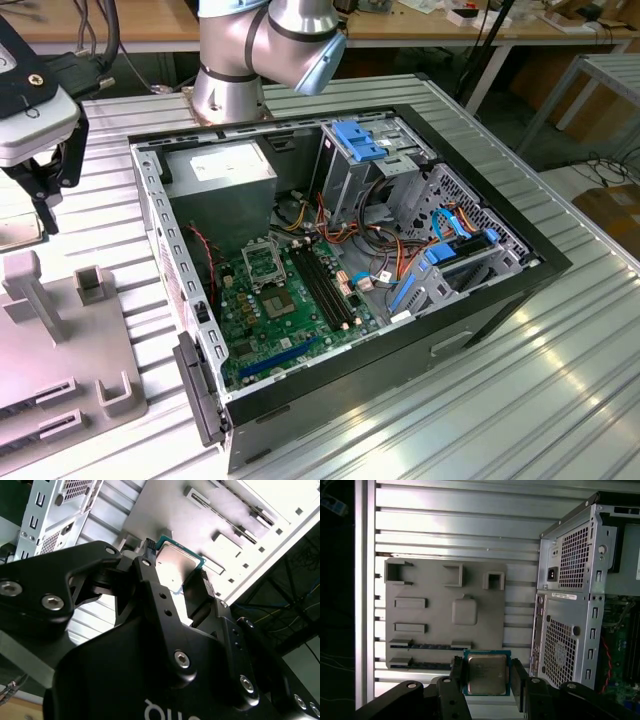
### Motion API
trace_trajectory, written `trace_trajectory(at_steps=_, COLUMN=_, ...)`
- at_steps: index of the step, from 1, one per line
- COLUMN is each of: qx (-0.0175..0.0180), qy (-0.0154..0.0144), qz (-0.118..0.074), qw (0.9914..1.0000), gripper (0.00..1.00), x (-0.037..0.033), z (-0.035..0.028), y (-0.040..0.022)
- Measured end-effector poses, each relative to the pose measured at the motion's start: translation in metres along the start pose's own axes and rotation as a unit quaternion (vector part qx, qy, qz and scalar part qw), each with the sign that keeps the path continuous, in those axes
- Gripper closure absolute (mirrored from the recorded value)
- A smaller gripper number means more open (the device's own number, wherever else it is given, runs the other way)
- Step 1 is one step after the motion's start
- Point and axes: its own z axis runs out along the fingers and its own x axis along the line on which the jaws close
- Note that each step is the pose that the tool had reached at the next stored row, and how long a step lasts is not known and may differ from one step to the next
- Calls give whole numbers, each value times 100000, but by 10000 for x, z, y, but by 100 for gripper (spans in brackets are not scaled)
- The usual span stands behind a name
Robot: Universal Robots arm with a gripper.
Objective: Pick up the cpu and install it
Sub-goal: 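Pick up the cpu and move it towards the insertion slot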
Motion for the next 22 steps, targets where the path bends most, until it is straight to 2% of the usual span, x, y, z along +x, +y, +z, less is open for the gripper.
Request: trace_trajectory(at_steps=22, qx=8, qy=-198, qz=9, qw=100000, gripper=53, x=-70, z=9, y=-3)
